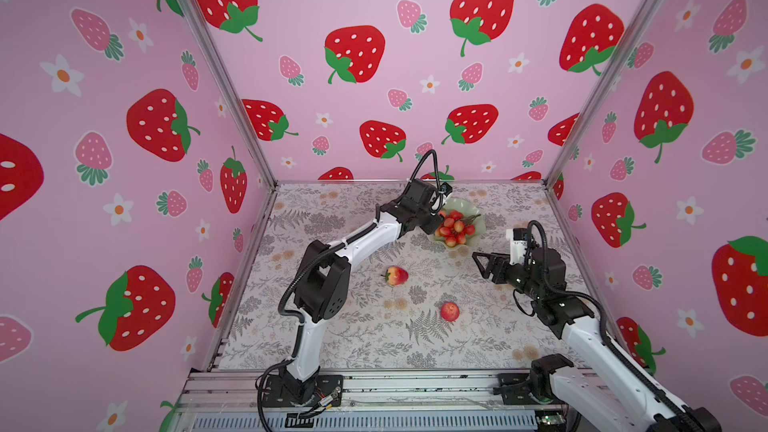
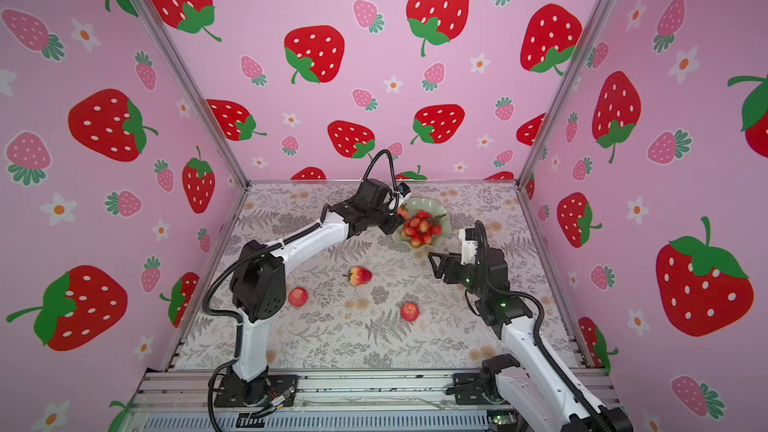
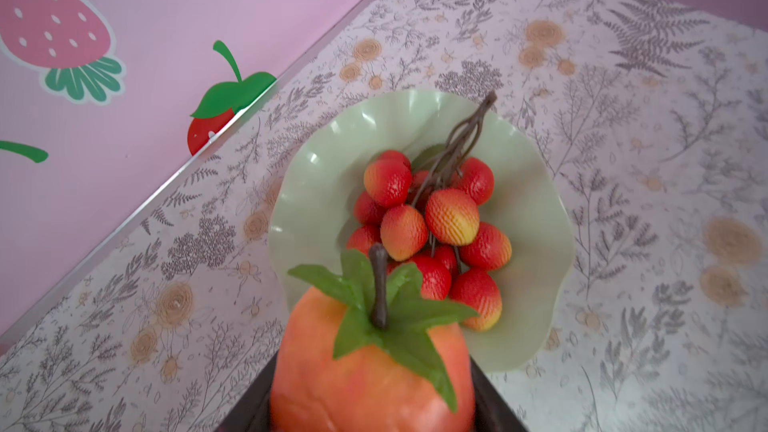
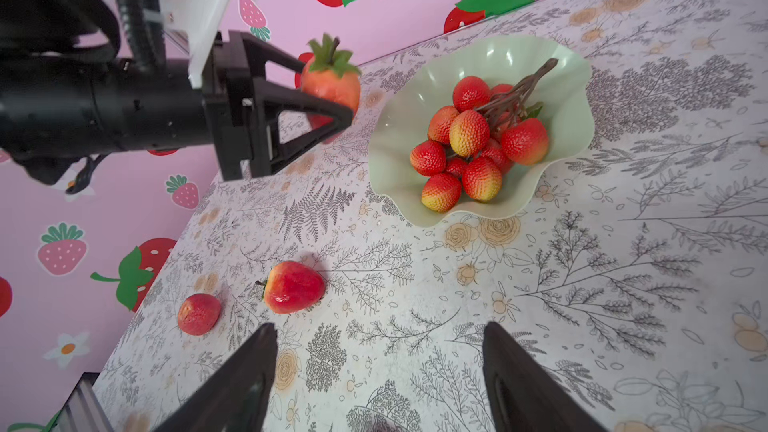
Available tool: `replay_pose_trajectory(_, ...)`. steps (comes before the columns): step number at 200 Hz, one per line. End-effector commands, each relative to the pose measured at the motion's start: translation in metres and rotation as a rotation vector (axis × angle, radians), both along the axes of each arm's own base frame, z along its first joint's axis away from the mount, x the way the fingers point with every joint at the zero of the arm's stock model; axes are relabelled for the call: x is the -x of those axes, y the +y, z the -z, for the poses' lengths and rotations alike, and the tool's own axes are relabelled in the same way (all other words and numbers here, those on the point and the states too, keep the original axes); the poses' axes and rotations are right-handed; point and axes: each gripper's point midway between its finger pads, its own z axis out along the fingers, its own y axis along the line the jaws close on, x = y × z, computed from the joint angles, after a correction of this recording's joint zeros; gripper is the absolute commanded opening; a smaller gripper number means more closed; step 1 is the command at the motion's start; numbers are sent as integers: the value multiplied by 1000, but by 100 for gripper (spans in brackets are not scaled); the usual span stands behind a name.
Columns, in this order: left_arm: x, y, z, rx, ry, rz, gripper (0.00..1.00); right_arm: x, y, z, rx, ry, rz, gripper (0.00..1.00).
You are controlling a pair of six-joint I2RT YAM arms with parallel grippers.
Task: Place and organize the fake fruits in the fruit bowl
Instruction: 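Grasp the large strawberry with the left gripper and place it in the bowl, then move the left gripper down onto the red-yellow pear-shaped fruit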
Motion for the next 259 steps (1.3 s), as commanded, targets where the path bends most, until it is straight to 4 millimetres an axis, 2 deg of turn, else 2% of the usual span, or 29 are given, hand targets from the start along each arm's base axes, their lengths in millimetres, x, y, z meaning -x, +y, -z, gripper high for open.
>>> replay_pose_trajectory(1,-18,-2,18,-40,43,-86,56,7,5,4,-19,27,-37,79)
replay_pose_trajectory(30,-32,-9,37,-75,64,-124,57,12,3,5,-17,29,-39,79)
replay_pose_trajectory(58,-35,-11,55,-87,83,-128,58,14,1,2,-9,14,-39,79)
replay_pose_trajectory(89,-39,-13,62,-88,79,-131,60,14,2,1,-4,16,-46,79)
replay_pose_trajectory(128,-42,-13,66,-95,76,-142,67,12,3,-7,-7,4,-50,79)
replay_pose_trajectory(149,-42,-13,61,-86,65,-138,70,11,4,-5,-6,11,-49,79)
replay_pose_trajectory(182,-39,-11,31,-67,24,-123,71,11,3,-2,-5,17,-44,79)
replay_pose_trajectory(209,-18,-2,-8,-55,-29,-61,71,13,7,-1,-7,4,-75,79)
replay_pose_trajectory(228,12,10,-25,-56,-42,29,72,17,14,-4,-9,-17,-132,79)
replay_pose_trajectory(243,47,24,-24,-70,6,137,72,19,18,-7,-9,-40,-168,79)
replay_pose_trajectory(259,85,46,-11,-132,75,234,73,22,22,-11,-14,-63,-201,79)
